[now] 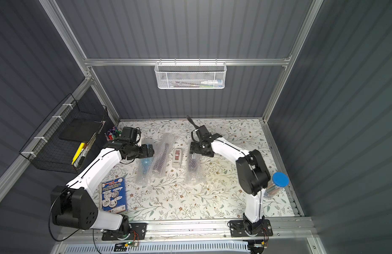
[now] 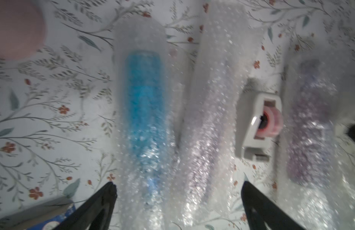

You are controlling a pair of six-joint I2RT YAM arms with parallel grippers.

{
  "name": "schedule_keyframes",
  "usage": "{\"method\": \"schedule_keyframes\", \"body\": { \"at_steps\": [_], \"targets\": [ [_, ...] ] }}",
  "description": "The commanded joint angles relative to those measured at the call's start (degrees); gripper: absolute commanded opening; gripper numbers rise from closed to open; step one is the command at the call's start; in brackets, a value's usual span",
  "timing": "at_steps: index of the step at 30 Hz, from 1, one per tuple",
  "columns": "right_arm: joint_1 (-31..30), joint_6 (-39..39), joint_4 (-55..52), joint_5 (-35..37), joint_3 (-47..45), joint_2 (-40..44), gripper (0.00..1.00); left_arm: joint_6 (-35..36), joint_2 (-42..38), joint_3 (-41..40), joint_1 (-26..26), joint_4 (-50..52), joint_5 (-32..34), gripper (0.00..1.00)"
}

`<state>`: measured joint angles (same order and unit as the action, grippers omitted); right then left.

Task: Wrap wine bottles in bubble wrap
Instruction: Move the bubble wrap to the center of the board, then reset both arms

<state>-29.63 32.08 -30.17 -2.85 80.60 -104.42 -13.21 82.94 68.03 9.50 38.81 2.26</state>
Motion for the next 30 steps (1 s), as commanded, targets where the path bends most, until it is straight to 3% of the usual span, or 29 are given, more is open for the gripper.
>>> {"method": "schedule_keyframes", "body": {
  "at_steps": [1, 5, 9, 12, 16, 25, 30],
  "targets": [
    [4.5, -12.9, 3.5, 1.8, -6.6, 10.9, 0.99, 2.4, 0.1, -2.3, -4.4, -11.0, 12.1, 0.99],
    [11.0, -26.7, 15.6, 1.5, -20.5, 21.3, 0.99, 4.8, 0.8, -7.9, -8.5, -23.9, 15.3, 0.99],
    [18.0, -33.8, 28.2, 2.8, -33.4, 27.7, 0.99, 7.7, 4.3, -11.8, -9.2, -33.3, 15.3, 0.99],
    [23.8, -33.1, 38.0, 0.1, -41.0, 31.2, 0.99, 9.0, 6.6, -13.2, -9.4, -36.7, 12.8, 1.0],
    [28.3, -33.9, 47.3, 1.6, -46.3, 30.3, 0.99, 10.0, 8.4, -14.8, -9.5, -39.2, 11.2, 1.0],
    [32.0, -31.8, 50.6, -3.1, -48.3, 28.3, 0.99, 10.9, 12.2, -17.4, -9.5, -44.2, 8.4, 0.99],
    [31.9, -31.2, 52.7, -1.7, -49.4, 27.8, 0.99, 11.7, 12.6, -18.7, -9.5, -46.0, 5.8, 1.0]
  ]
}}
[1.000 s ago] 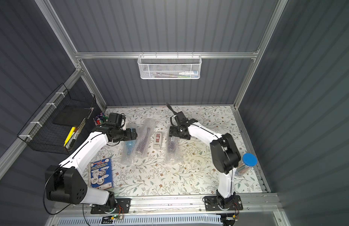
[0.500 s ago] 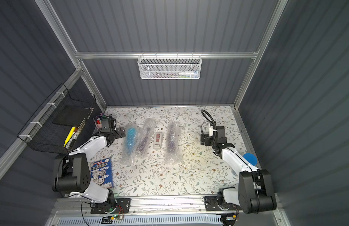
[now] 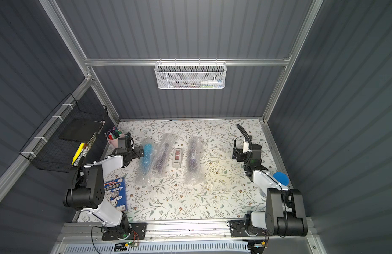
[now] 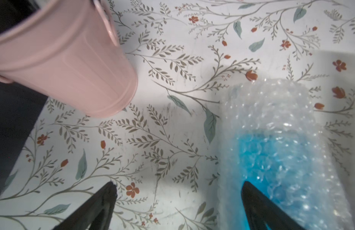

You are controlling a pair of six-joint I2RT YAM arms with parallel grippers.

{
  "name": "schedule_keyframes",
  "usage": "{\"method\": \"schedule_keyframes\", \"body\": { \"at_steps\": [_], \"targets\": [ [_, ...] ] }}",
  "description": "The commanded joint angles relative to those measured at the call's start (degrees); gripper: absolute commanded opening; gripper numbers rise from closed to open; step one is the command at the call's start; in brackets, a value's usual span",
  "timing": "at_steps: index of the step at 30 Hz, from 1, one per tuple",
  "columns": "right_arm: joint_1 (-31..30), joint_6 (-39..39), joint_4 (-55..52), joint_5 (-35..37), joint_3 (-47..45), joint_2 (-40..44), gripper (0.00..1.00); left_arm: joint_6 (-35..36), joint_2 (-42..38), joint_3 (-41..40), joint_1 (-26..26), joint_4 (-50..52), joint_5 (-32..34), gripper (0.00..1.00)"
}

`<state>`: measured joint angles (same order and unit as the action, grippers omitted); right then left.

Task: Wrap wine bottles in bubble wrap
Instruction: Reset both arms

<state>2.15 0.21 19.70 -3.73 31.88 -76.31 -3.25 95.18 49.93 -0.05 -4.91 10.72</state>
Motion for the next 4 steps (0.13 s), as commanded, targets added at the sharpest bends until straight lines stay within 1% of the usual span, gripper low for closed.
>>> {"method": "schedule_keyframes", "body": {
  "at_steps": [1, 4],
  "targets": [
    [0.2, 0.8, 2.9, -1.1, -0.7, -0.4, 0.99, 2.1, 0.8, 0.0, 0.1, -1.5, -2.8, 0.99],
    [0.2, 1.1, 3.8, -1.8, -0.9, -1.3, 0.99, 1.5, 0.6, -0.7, 0.1, -2.9, -2.8, 0.99]
  ]
}}
